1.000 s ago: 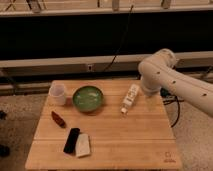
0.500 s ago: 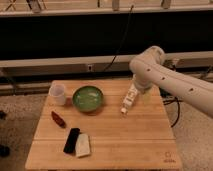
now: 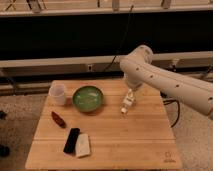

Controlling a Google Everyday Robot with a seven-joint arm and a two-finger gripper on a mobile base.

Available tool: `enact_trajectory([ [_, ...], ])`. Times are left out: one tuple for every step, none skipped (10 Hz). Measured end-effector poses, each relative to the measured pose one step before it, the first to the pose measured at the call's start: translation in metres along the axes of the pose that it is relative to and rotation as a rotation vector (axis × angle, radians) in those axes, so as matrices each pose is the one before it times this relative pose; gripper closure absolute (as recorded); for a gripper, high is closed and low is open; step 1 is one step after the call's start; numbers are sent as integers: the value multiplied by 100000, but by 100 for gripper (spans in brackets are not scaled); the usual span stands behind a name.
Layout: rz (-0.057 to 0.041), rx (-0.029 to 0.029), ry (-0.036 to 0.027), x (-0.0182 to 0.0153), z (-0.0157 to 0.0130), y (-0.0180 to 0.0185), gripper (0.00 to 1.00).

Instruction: Drag the ceramic bowl in a circle

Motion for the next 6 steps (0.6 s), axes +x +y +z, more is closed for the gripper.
enact_trajectory([
  [-1117, 556, -243, -555, 317, -599, 20],
  [-1518, 626, -442, -902, 166, -741, 20],
  [-1862, 729, -517, -884, 290, -780, 20],
  [-2112, 599, -215, -222, 344, -430, 20],
  [-1263, 278, -264, -97, 337, -129, 20],
  [-2095, 751, -548, -683, 326, -639, 20],
])
